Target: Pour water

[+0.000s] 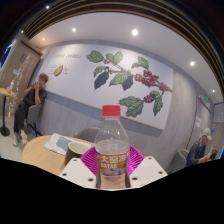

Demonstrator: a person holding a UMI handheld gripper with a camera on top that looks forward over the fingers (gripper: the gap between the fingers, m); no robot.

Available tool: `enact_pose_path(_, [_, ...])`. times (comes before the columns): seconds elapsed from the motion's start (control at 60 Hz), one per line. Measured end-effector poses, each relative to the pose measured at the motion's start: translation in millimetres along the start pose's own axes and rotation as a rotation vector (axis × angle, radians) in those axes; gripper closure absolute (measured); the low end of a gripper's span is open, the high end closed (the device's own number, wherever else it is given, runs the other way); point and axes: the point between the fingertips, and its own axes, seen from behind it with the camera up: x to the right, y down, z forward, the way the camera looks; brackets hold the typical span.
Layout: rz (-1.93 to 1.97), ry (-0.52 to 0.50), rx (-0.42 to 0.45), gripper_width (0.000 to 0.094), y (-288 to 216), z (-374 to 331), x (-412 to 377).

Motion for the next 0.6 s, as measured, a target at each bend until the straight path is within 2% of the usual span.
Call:
enact_pose_path(0.083, [-0.285,0.058,0.009,0.0613,-15,43,4])
enact_pose_path(0.15, [-0.603,0.063,-0.020,0.0611,-22,62,28])
enact_pose_path(0.25, [-1.085,0.108,-0.013,0.0600,-34,93,34])
enact_pose_path(0.367, [-1.544,0.130,0.063,0.0599,-50,110,12])
enact_pose_path(0.483, [-1.808,0.107,0.110,0.0597,-41,129,-13])
enact_pose_path(0.517, [-1.876,0.079,0.118,0.0588,-62,122,-5])
enact_pose_path(0.6, [-1.986,0.067,0.134,0.0583,-58,124,-13])
